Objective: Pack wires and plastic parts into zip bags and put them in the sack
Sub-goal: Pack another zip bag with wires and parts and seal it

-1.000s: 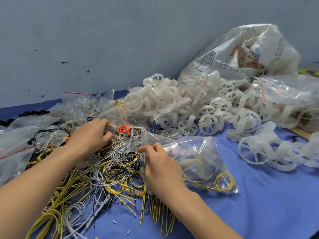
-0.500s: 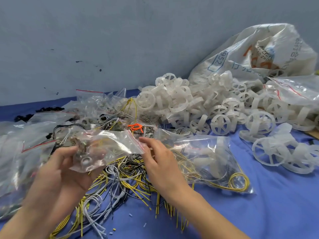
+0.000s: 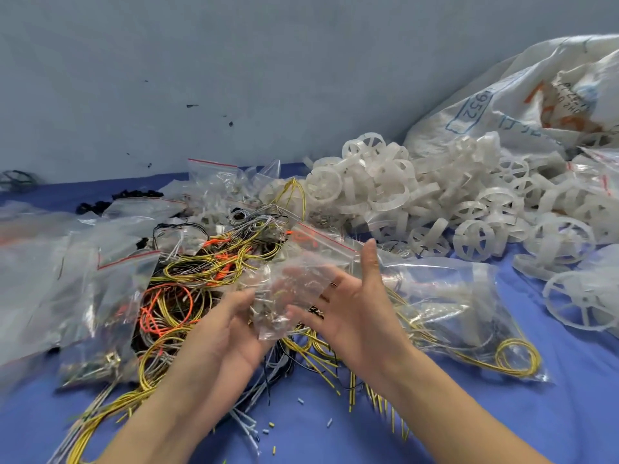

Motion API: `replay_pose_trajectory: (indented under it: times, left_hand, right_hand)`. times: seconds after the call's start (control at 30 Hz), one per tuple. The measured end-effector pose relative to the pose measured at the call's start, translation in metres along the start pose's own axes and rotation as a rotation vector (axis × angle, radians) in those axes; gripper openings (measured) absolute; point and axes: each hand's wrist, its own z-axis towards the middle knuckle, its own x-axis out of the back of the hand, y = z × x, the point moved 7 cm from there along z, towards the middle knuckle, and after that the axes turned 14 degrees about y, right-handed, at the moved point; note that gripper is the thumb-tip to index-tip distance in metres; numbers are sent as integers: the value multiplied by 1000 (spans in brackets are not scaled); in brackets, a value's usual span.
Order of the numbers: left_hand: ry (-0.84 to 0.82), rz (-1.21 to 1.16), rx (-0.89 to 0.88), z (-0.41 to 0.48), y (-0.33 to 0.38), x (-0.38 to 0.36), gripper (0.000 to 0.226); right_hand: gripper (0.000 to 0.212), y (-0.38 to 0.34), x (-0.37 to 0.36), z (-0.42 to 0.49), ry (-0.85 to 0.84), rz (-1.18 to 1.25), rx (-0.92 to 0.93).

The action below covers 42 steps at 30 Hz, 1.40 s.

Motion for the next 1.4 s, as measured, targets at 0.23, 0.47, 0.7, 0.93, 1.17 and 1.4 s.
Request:
replay_pose_trajectory:
  times: [0.23,0.47,0.7,0.93,1.17,1.4]
  left_hand:
    - [95,149,-160,-6,2,-5,39]
    - [88,246,-184,-9,-4,-6,28]
    - [83,419,-178,-8,2,3,29]
    - [65,582,-245,-13,2,1,23]
    - [89,537,-239,-12,16,1,35]
    - [189,530,-340,-12,27,9,19]
  right_hand:
    - [21,29,-2,-1,40,-255,42]
    - [29,25,4,0,102,-394,87]
    - [23,8,12,-1,110,-245,74]
    - [52,15,5,-6,-29,-235,-25]
    - [58,16,4,-7,-31,-433,34]
    - [52,9,11,0,83,-150,9]
